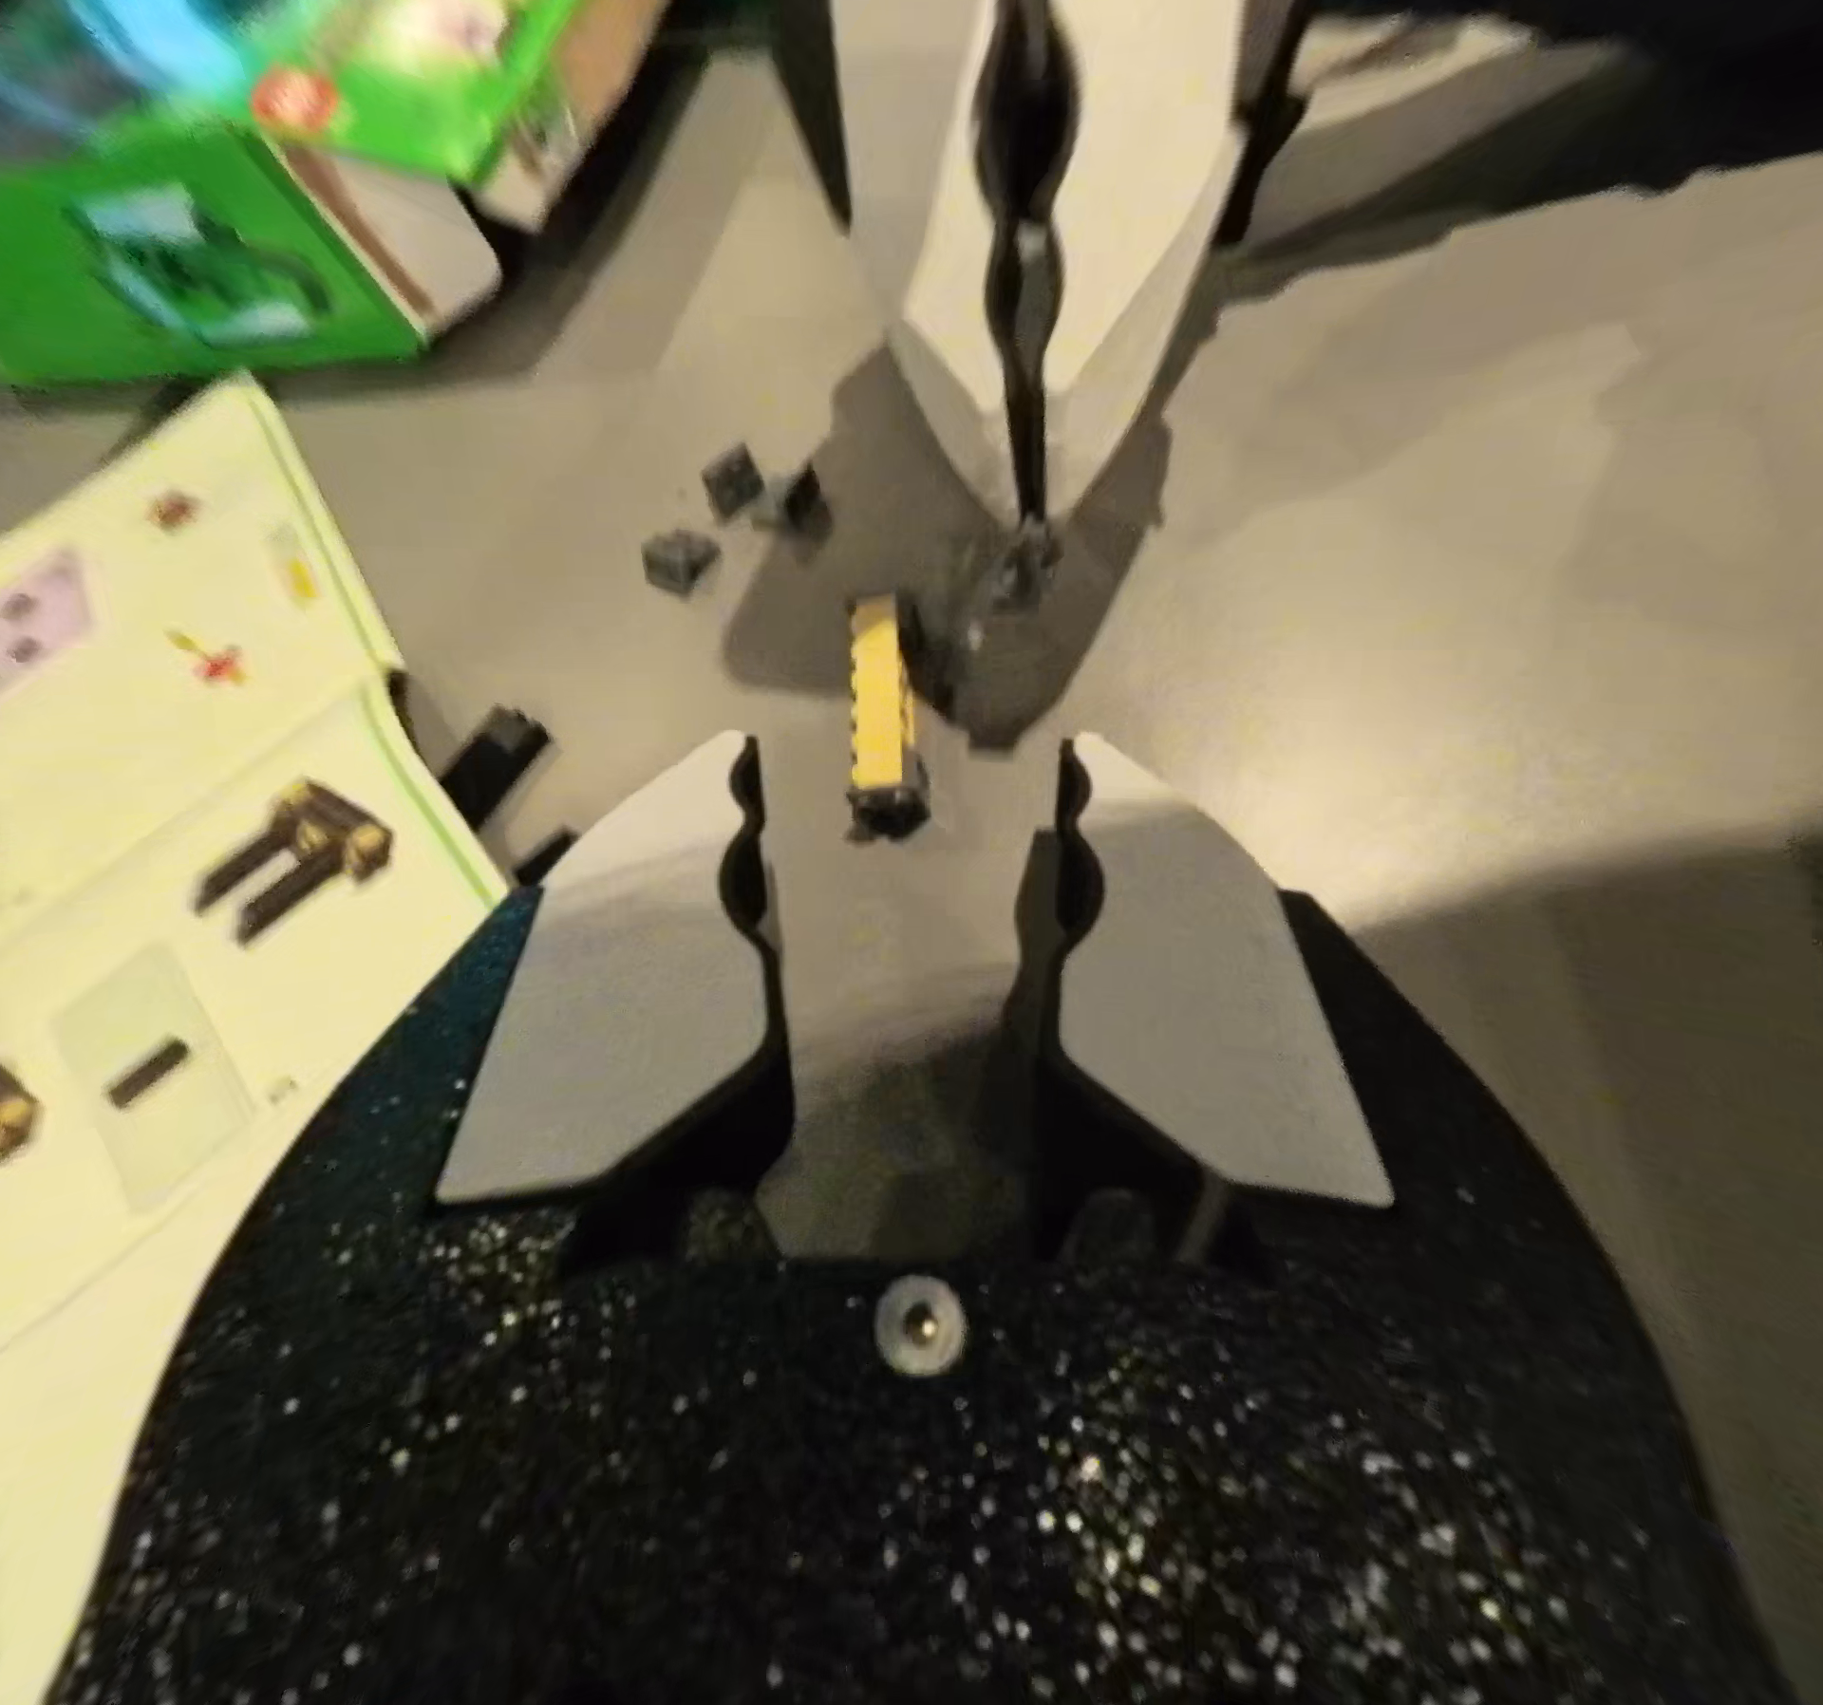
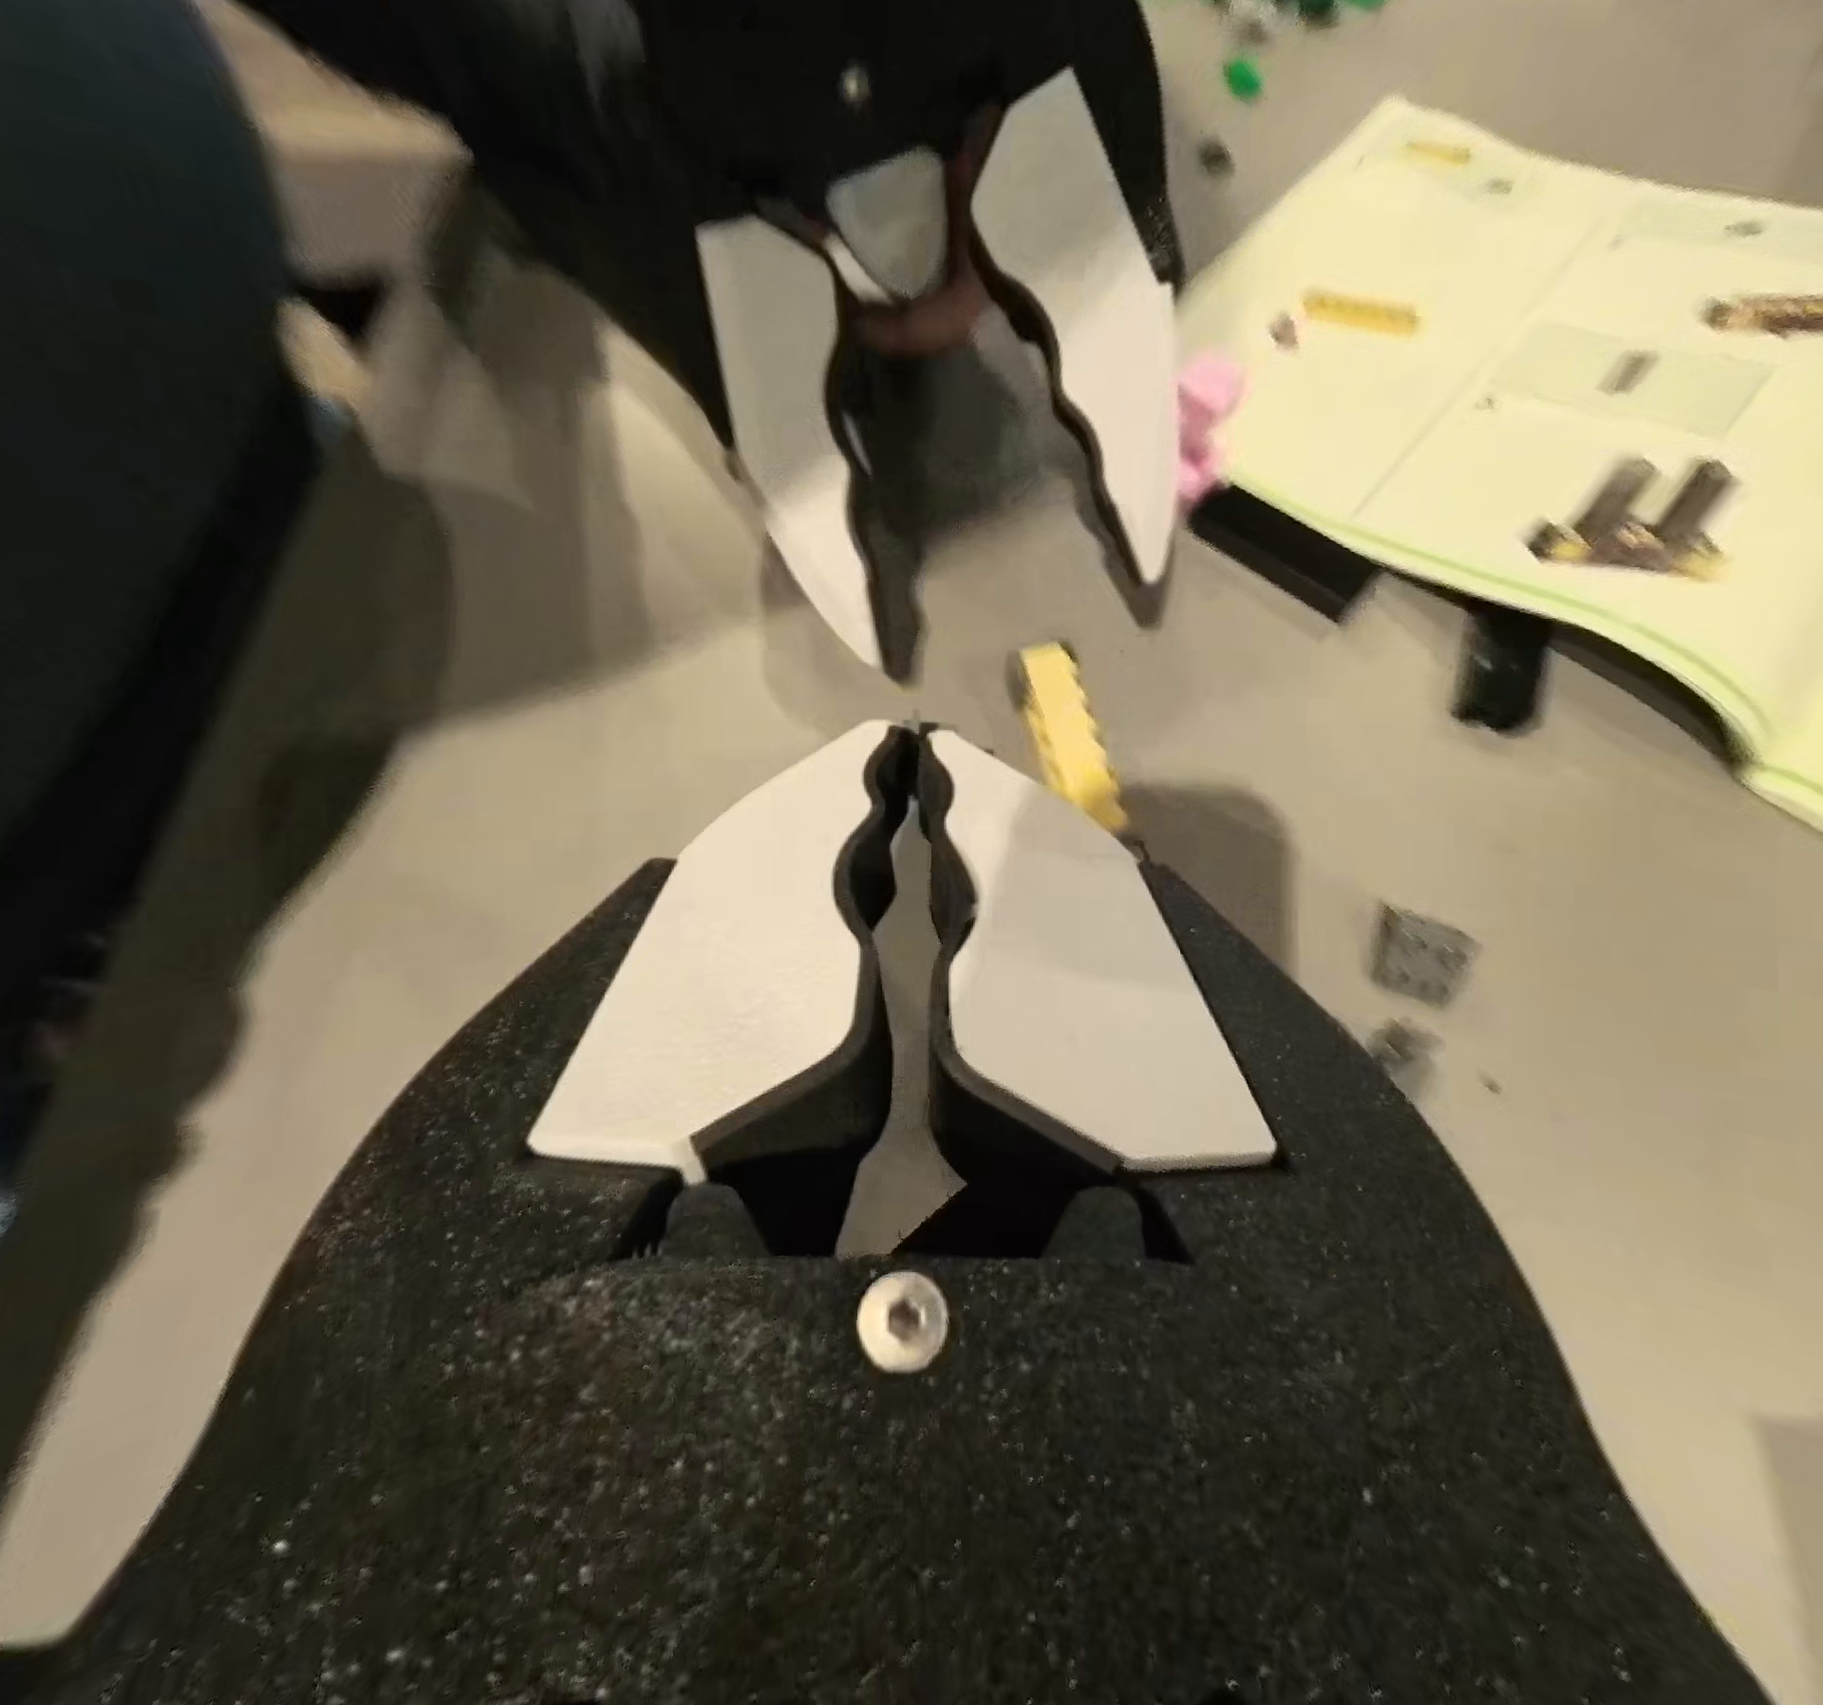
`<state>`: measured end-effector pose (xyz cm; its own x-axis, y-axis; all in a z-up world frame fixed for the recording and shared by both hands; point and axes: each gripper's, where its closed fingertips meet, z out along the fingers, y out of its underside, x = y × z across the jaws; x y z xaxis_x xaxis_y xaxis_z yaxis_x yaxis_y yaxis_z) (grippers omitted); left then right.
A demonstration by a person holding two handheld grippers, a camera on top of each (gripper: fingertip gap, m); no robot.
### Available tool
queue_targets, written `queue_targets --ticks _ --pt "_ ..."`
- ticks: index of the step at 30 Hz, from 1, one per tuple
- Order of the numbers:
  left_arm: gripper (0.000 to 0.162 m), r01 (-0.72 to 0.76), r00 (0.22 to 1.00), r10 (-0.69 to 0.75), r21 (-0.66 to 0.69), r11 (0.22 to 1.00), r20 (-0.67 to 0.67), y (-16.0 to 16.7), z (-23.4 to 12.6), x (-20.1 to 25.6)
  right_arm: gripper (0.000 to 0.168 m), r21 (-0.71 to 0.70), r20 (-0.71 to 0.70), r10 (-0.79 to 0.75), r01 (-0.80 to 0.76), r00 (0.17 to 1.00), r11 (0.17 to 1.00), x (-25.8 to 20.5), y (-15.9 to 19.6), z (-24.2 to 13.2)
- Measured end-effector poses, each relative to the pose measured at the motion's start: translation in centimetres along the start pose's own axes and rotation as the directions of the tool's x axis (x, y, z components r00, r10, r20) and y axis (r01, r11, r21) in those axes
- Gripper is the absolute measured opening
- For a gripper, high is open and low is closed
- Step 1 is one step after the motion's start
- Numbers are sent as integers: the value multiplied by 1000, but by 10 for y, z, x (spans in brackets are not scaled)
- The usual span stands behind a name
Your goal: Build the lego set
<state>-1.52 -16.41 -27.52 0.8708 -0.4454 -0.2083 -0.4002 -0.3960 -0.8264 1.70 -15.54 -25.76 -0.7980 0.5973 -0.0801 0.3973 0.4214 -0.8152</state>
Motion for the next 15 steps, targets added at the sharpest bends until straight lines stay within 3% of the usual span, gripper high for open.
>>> queue_targets --ticks 4,8,10,15 --pt "41 -106 991 118 153 982 -67 -35 -7 21 1 111 162 26 -44 987 993 -17 -16 -1" --pt "24 -206 962 241 234 950 -131 -42 -8 42 1 179 335 61 -127 940 976 -34 -24 -4" --pt "11 -240 948 286 280 930 -137 -46 -12 49 1 195 369 62 -143 927 970 -36 -26 -3" --pt "8 -264 942 313 305 915 -123 -48 -15 50 1 216 399 69 -167 914 962 -38 -30 -5"
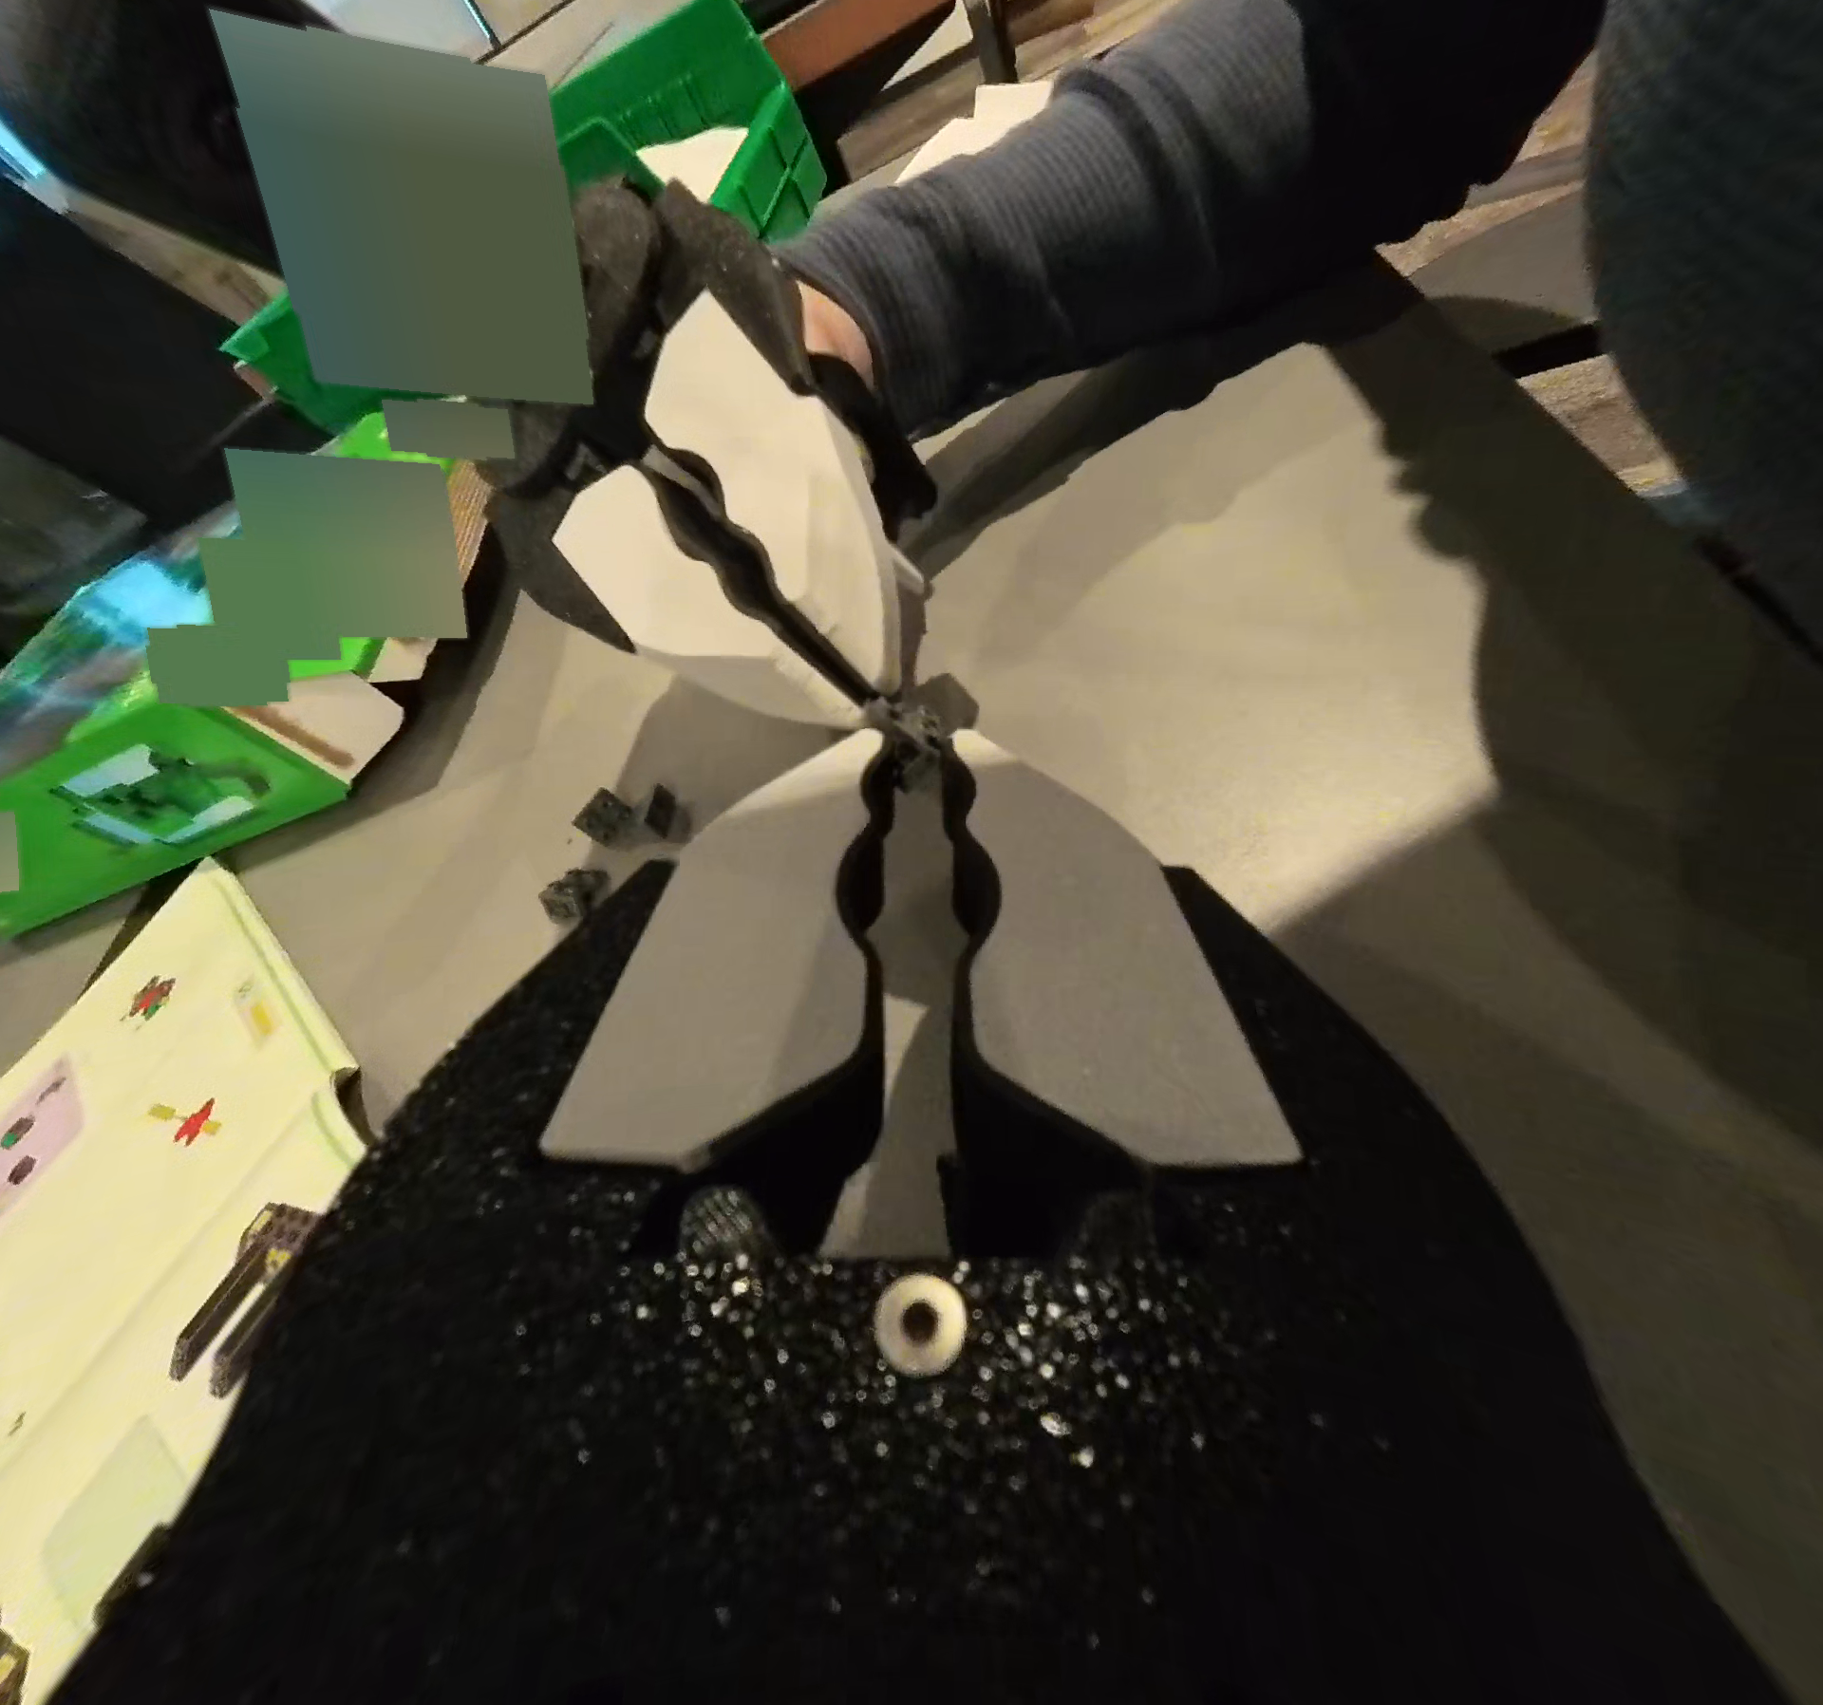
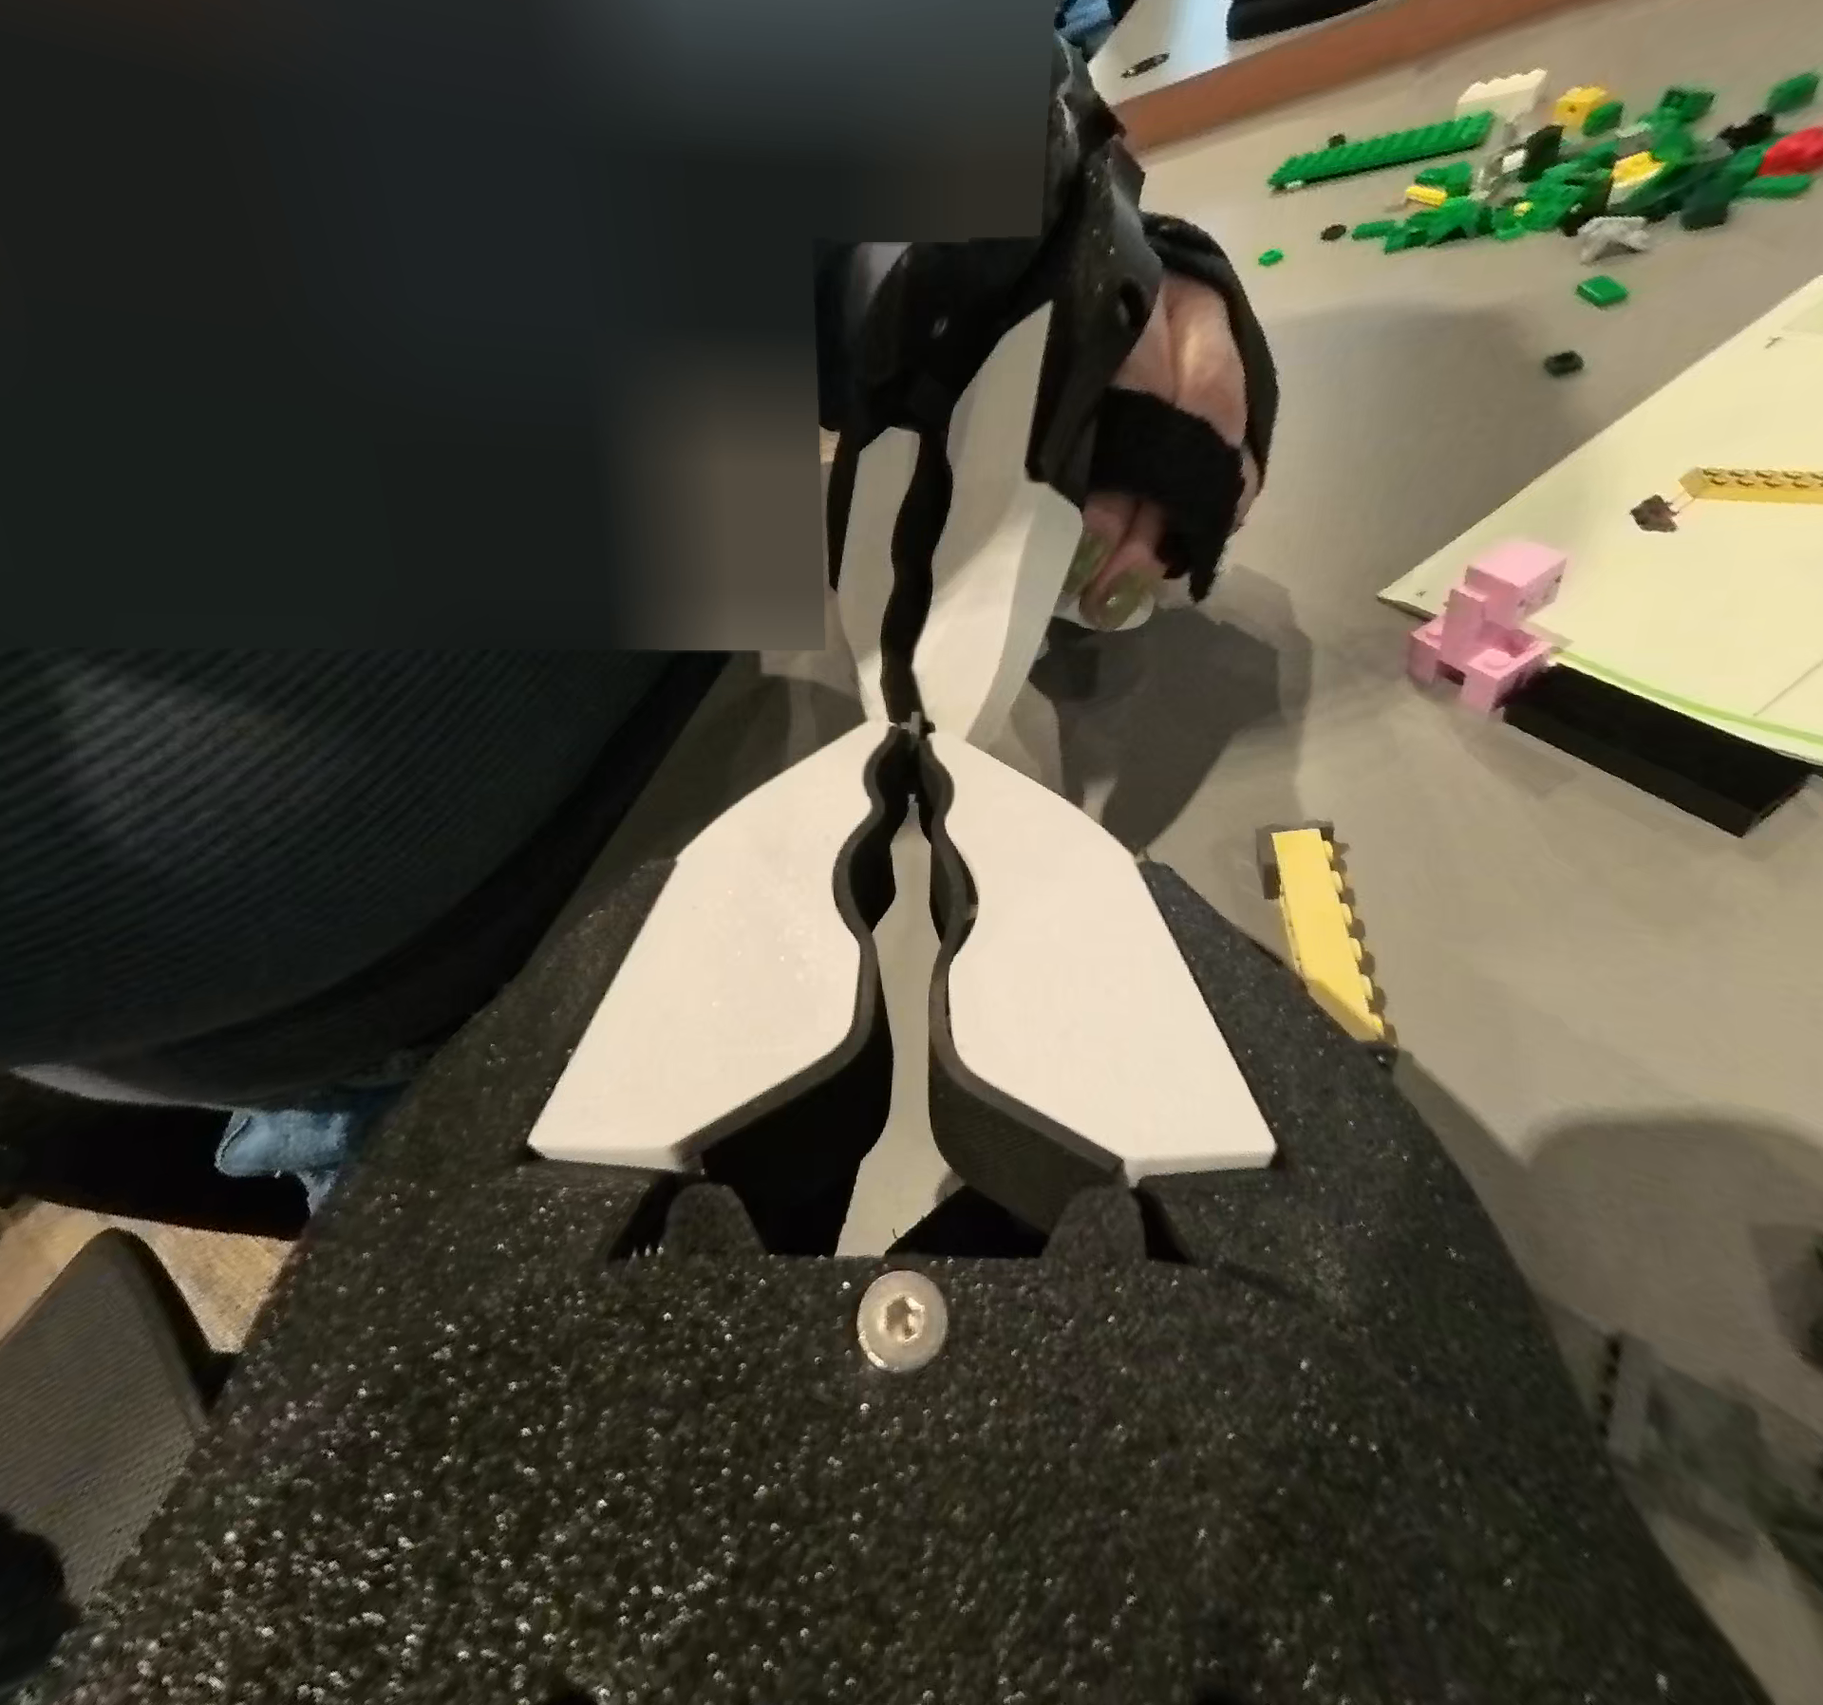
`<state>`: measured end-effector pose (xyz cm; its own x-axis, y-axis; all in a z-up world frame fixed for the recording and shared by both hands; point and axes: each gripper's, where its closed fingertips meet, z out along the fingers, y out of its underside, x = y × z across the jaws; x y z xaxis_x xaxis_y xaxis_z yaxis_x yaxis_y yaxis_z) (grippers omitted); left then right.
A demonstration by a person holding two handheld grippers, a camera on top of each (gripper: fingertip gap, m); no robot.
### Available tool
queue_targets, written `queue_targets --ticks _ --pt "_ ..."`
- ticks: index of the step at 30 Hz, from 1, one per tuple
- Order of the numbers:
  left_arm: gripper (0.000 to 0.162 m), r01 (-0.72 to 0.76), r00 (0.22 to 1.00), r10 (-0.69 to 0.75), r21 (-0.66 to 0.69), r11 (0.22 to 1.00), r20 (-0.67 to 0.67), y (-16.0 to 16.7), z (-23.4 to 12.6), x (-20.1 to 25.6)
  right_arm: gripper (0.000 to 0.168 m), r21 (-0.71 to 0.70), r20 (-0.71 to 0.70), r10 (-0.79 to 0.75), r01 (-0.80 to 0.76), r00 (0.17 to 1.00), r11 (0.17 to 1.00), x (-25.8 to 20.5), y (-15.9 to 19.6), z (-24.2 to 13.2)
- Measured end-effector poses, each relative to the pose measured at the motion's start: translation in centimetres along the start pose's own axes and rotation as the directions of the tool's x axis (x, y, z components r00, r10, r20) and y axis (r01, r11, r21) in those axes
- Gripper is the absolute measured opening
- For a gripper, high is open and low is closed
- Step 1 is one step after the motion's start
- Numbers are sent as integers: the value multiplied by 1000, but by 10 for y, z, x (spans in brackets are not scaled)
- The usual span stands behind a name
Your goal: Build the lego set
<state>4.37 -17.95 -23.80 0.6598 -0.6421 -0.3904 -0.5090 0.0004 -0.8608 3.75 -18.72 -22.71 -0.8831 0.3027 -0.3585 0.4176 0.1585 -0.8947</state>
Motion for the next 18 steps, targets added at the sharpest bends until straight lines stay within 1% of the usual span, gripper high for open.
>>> queue_targets --ticks 2,4,6,8,9,11,13,16,18 --pt "7 -1 1000 1 -19 1000 -13 3 1 2 1 -9 -5 2 -2 1000 1000 1 2 1" --pt "7 23 1000 -23 -45 999 -5 7 1 0 1 -16 -41 -1 1 999 1000 6 4 1" --pt "7 90 996 -88 -70 994 27 12 0 -7 3 -11 -139 -38 37 990 999 16 1 -3" --pt "7 189 981 -184 -102 977 62 18 0 -14 12 -15 -234 -91 90 968 996 22 -5 -11" --pt "7 249 967 -241 -104 963 81 20 0 -18 14 -38 -284 -125 119 951 992 23 -6 -14" --pt "7 363 929 -354 -83 928 105 19 -1 -24 15 -118 -386 -226 194 894 974 27 -7 -16" --pt "7 436 896 -426 -66 897 127 19 -2 -28 22 -240 -467 -339 252 817 938 33 -4 -13" --pt "7 486 866 -469 -67 871 174 24 -4 -33 22 -394 -521 -476 295 708 871 41 1 -8" --pt "7 511 848 -489 -68 857 202 28 -4 -36 22 -452 -541 -533 309 650 837 45 1 -9"
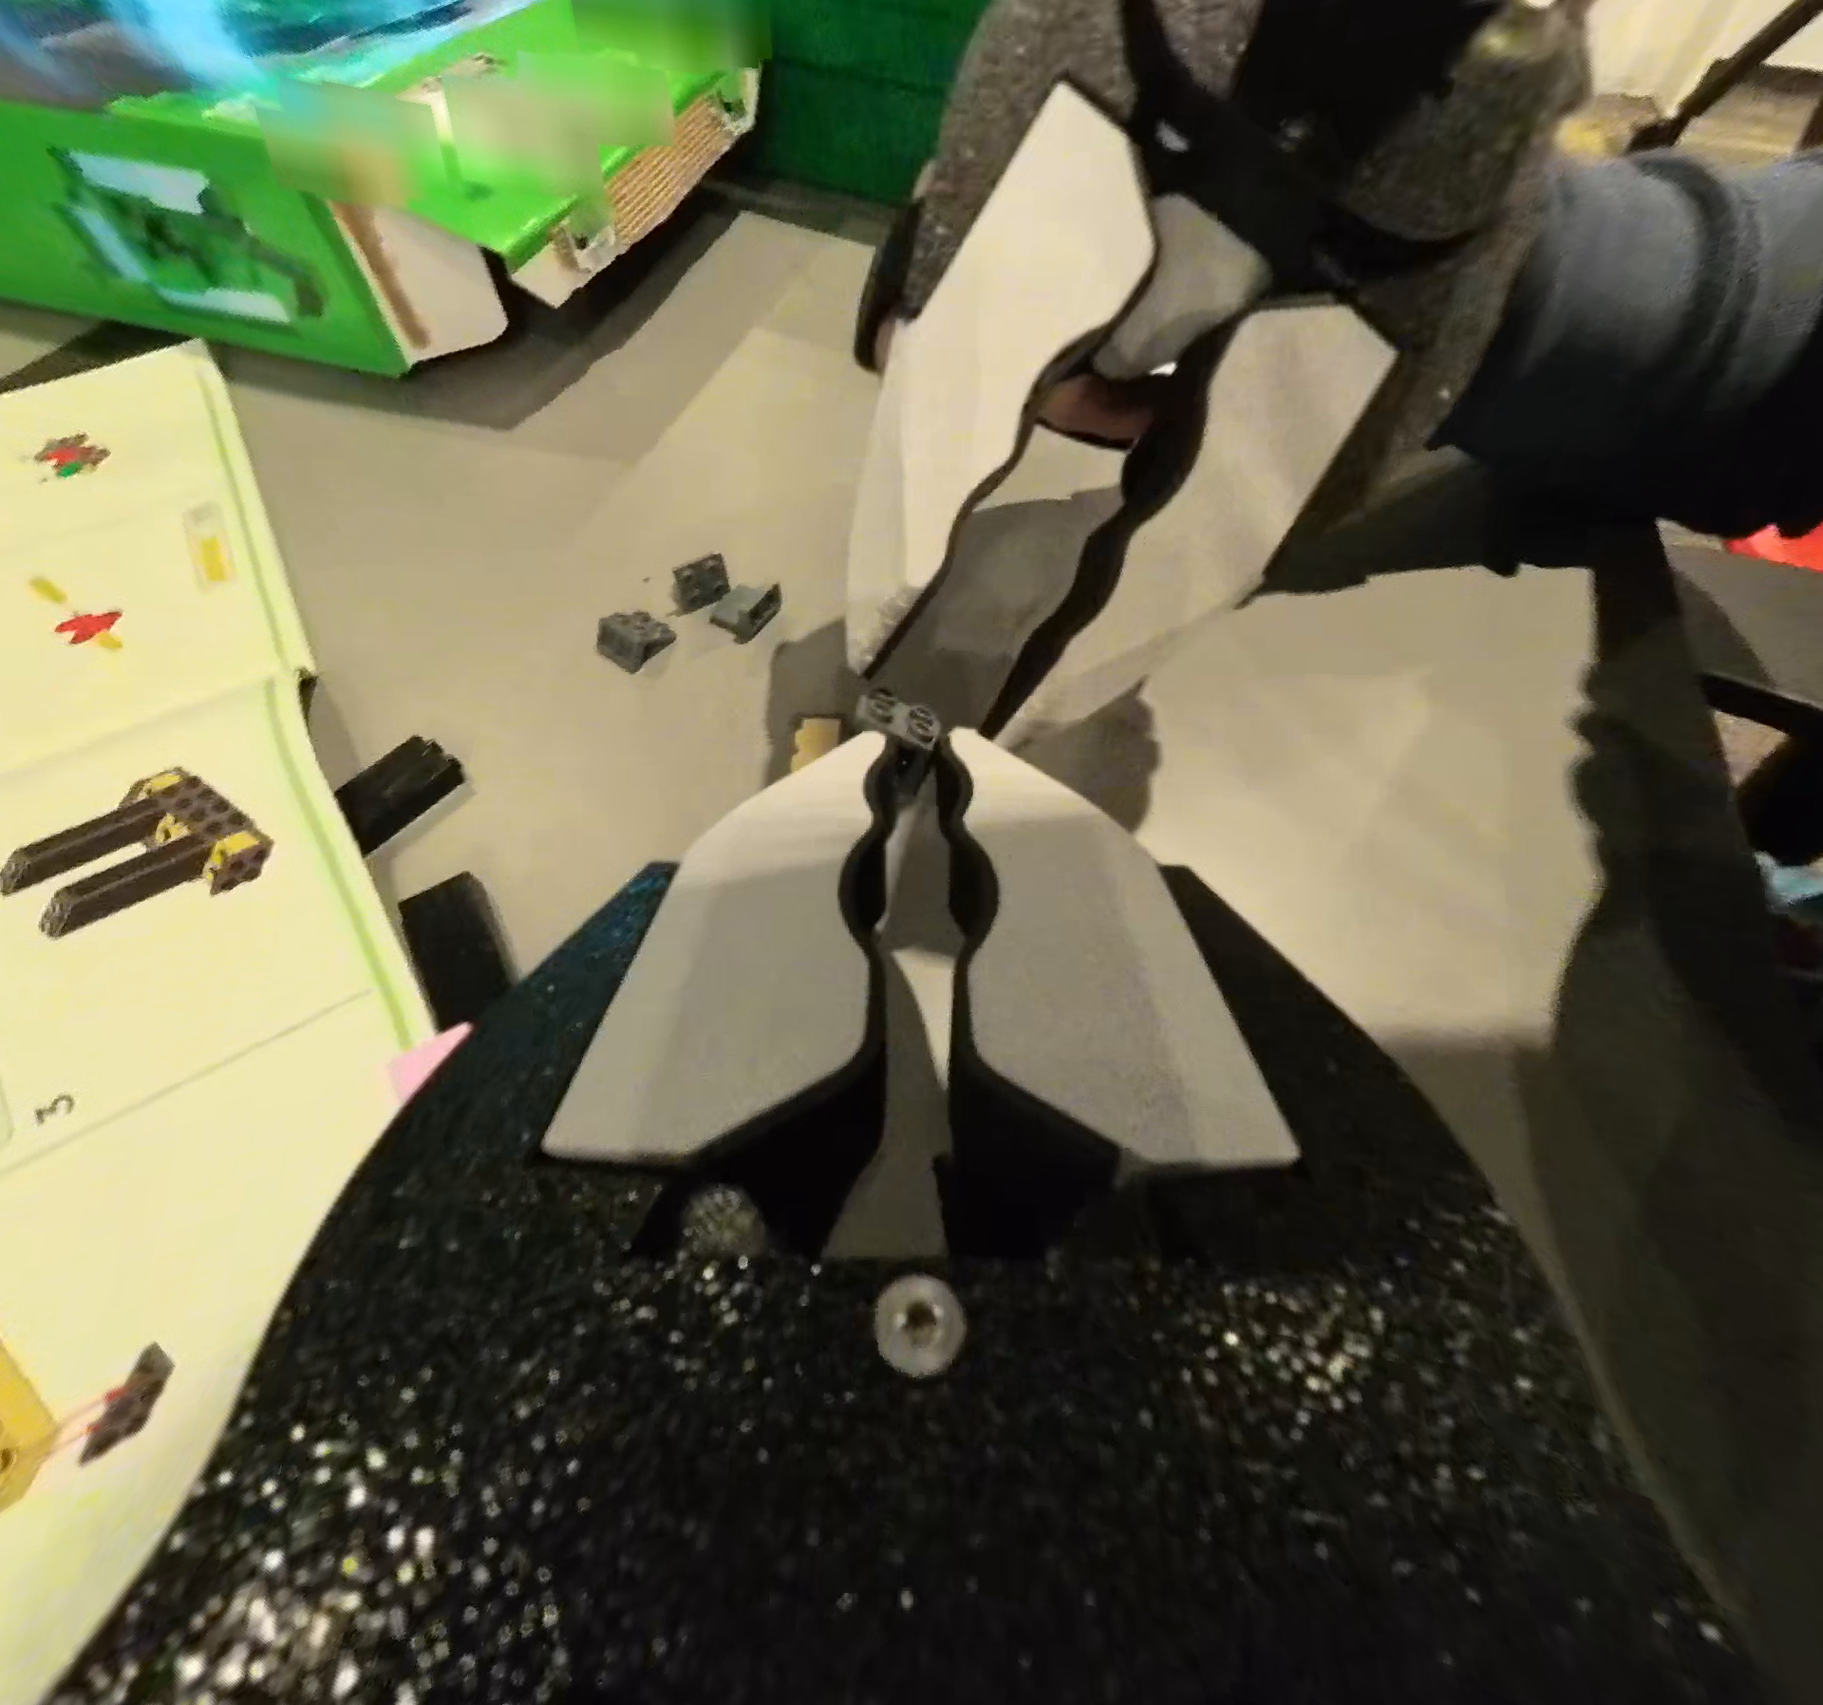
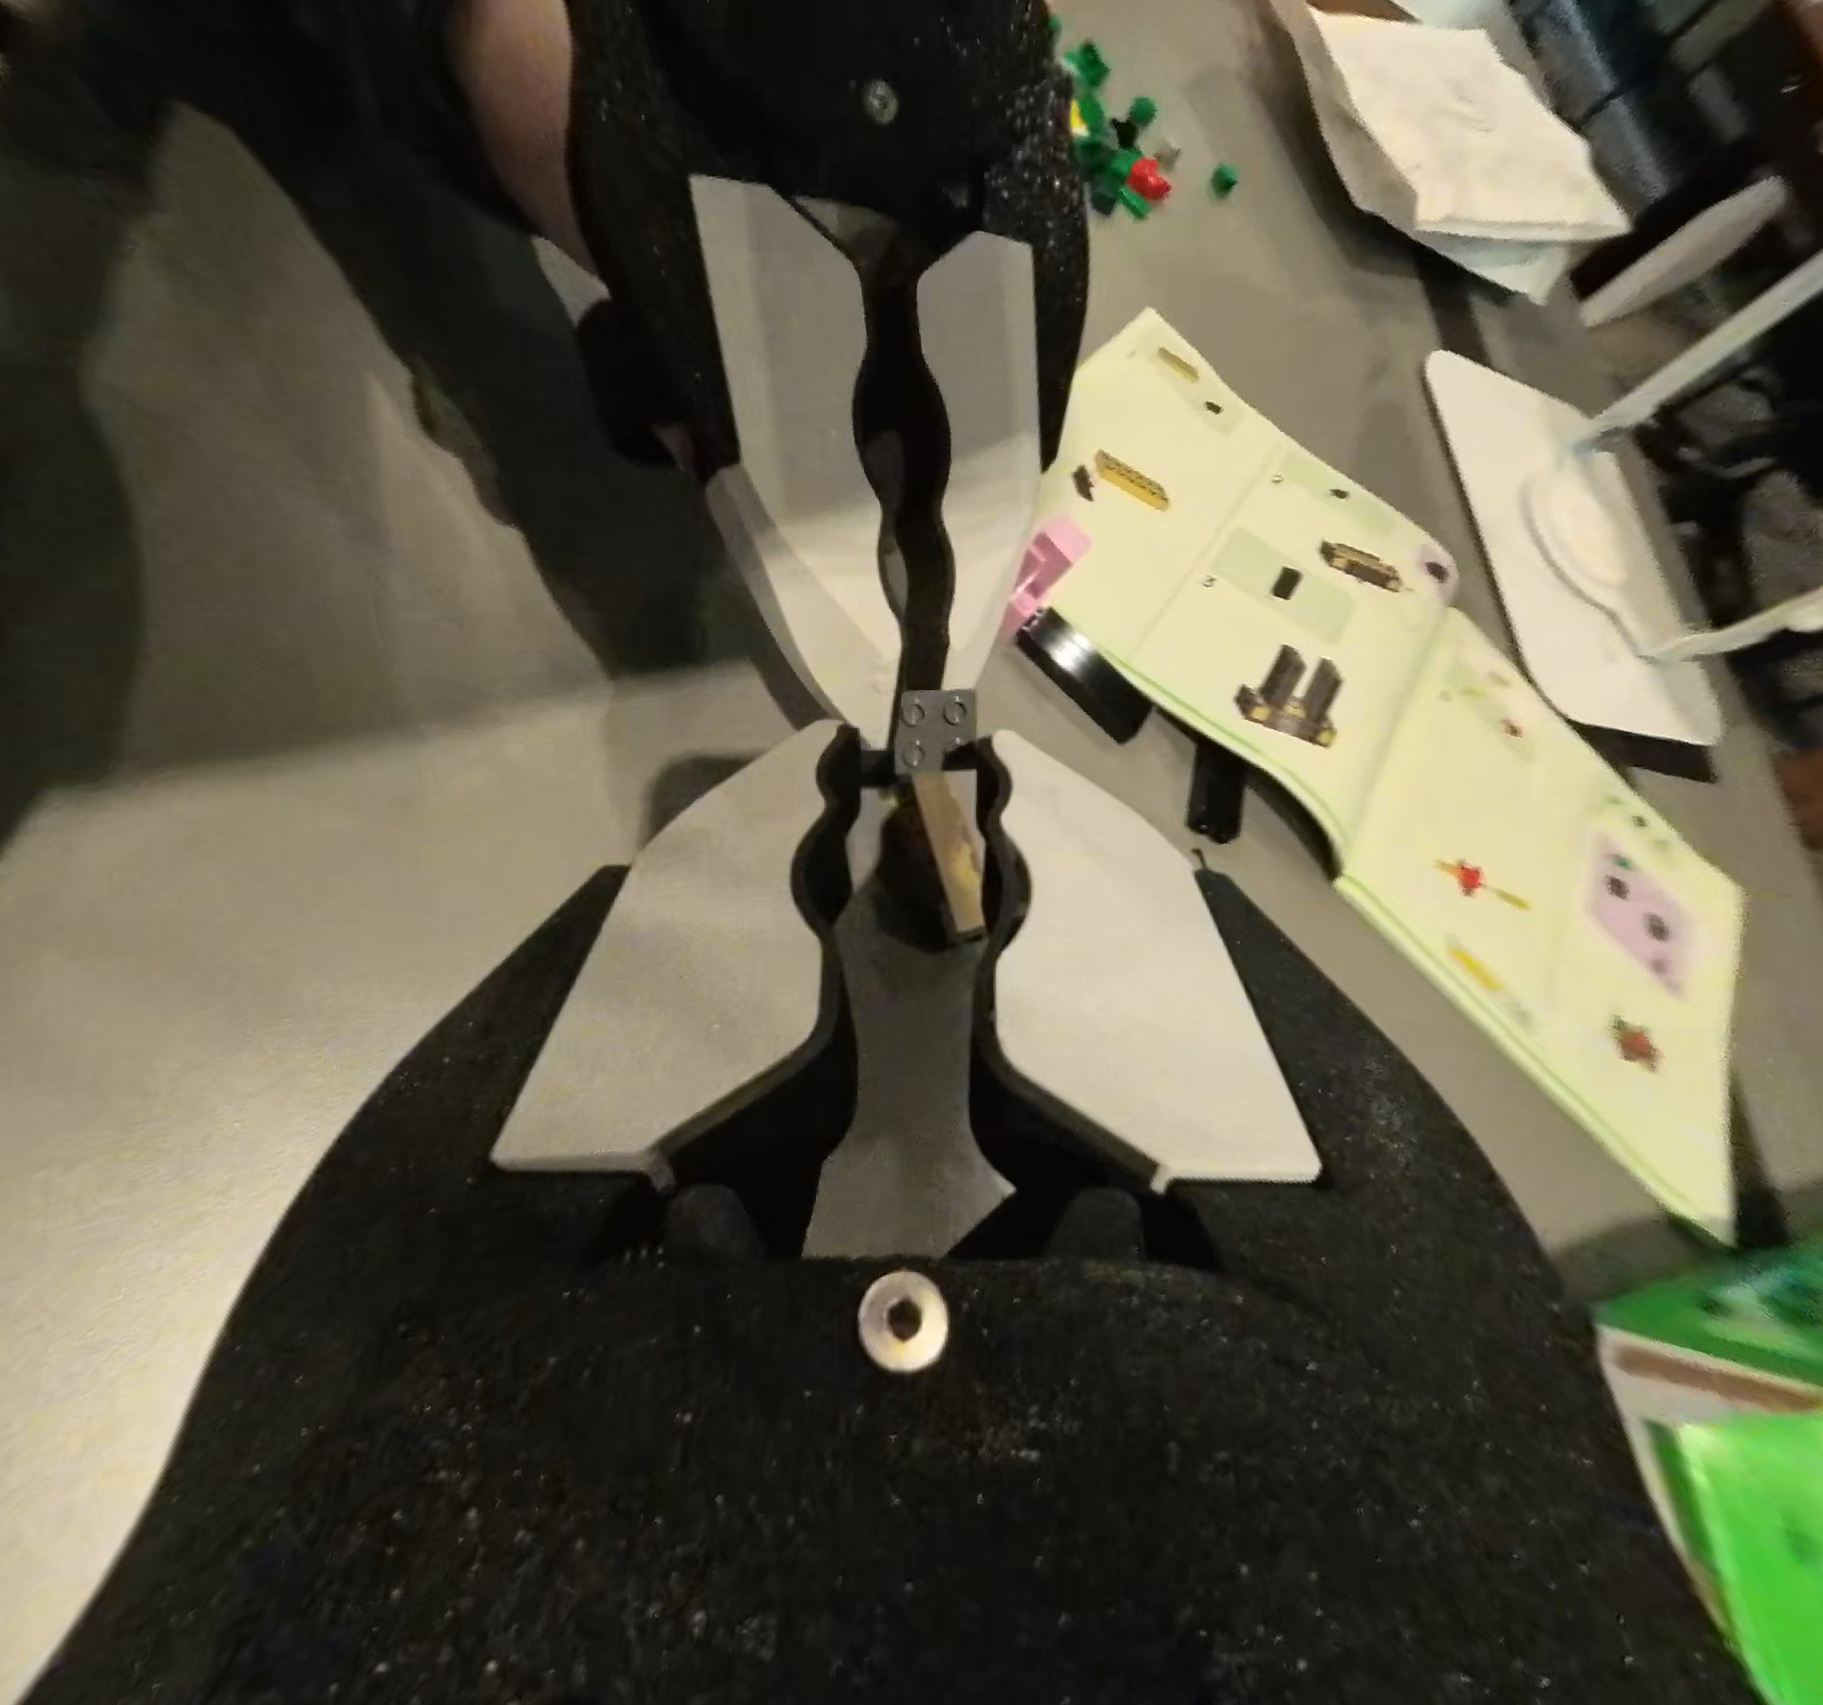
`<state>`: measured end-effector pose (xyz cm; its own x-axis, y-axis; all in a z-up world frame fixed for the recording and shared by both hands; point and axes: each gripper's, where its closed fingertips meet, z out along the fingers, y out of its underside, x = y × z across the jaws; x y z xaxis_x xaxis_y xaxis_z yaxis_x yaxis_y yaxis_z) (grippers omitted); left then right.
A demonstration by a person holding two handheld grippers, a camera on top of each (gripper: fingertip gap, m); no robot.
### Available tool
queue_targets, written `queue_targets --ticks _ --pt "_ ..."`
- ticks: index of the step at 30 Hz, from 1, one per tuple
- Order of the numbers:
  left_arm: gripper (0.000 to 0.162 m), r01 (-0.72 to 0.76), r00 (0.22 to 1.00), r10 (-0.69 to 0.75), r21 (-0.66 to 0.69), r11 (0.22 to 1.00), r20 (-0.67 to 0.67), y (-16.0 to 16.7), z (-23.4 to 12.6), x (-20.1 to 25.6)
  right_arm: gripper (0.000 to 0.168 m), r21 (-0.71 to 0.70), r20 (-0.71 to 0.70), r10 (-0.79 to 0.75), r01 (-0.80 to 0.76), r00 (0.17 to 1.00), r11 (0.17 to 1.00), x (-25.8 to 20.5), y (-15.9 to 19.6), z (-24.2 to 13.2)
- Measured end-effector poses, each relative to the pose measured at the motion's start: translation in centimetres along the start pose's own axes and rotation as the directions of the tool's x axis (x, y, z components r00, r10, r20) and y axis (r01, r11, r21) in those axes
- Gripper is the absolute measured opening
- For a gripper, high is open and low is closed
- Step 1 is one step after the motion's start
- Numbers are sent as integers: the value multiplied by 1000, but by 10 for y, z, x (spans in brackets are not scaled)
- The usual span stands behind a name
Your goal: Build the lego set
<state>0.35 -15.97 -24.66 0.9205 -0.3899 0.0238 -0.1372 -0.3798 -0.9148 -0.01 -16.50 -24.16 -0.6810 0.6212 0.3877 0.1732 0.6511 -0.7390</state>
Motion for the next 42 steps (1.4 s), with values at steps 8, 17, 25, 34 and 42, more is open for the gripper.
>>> queue_targets --ticks 8,17,25,34,42 --pt "7 78 997 -78 13 997 -14 0 0 -2 30 -61 -57 -90 86 994 994 0 4 8" --pt "7 94 996 -93 16 995 -13 0 0 -3 26 -113 -131 -183 169 974 979 5 5 11" --pt "7 115 993 -115 16 993 -32 0 1 -1 24 -147 -134 -254 234 958 961 4 7 11" --pt "10 46 993 -42 33 998 -114 -3 -4 6 20 -35 -40 -93 92 995 995 -1 6 8" --pt "8 -117 993 117 -66 991 -15 14 -8 -12 19 -60 3 -18 18 1000 998 2 22 9"
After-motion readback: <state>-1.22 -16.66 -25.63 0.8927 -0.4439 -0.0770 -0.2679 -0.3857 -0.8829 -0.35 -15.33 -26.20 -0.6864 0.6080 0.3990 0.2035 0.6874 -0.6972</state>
